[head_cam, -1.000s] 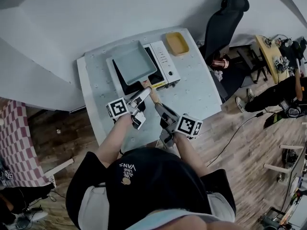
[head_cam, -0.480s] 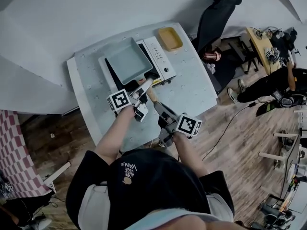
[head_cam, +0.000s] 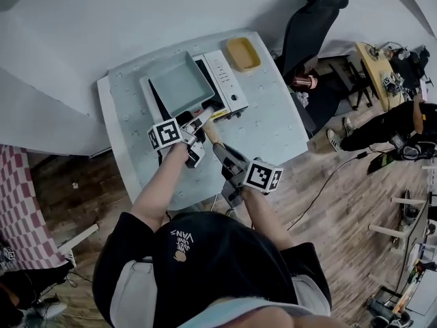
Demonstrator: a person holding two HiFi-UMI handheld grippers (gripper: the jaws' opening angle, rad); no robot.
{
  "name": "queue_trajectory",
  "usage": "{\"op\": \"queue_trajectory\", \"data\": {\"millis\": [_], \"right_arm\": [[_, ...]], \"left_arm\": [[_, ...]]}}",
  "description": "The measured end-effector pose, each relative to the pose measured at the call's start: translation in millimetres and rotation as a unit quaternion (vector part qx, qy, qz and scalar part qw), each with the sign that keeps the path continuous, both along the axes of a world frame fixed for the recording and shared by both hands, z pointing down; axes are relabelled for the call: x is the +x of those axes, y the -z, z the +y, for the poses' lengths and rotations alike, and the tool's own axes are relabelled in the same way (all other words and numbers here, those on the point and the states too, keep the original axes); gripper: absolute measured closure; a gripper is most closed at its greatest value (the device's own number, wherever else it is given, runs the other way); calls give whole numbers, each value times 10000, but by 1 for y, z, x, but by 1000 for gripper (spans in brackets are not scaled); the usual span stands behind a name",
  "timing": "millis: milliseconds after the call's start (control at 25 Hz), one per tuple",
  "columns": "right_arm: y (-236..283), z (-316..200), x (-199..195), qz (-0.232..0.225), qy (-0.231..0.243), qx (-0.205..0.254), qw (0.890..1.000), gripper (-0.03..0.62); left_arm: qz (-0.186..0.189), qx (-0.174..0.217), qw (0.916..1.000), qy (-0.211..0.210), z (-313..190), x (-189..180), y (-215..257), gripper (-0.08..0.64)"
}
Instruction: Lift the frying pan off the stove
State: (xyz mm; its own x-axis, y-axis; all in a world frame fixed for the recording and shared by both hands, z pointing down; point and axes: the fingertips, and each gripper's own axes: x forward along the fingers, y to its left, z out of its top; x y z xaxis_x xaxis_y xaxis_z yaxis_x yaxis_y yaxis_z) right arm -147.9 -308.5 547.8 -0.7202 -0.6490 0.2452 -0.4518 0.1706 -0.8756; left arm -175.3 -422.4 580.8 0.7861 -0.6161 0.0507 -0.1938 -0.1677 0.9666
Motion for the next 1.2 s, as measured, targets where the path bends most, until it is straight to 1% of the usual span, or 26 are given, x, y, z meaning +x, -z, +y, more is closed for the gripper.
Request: {"op": "queue_trajectory", "data": {"millis": [120, 240, 440, 640, 1200], "right_arm": [[2, 5, 4, -5, 181, 53, 9998, 492], [5, 13, 16, 95, 336, 171, 9992, 497], [-1, 41, 29, -34, 615, 108, 9980, 500], [0, 72, 44, -229, 752, 51, 9969, 500], [-3, 160, 90, -308, 1007, 67, 9944, 499]], "left_arm": [[22, -32, 9999, 126, 7, 0, 1, 347], [14, -33, 9997, 224, 18, 4, 5, 351], [-255, -11, 9989, 387, 46, 13, 5, 351], [-467, 66, 9979, 449, 77, 28, 8, 351], [-729, 144, 9959, 519, 164, 72, 10, 351]]}}
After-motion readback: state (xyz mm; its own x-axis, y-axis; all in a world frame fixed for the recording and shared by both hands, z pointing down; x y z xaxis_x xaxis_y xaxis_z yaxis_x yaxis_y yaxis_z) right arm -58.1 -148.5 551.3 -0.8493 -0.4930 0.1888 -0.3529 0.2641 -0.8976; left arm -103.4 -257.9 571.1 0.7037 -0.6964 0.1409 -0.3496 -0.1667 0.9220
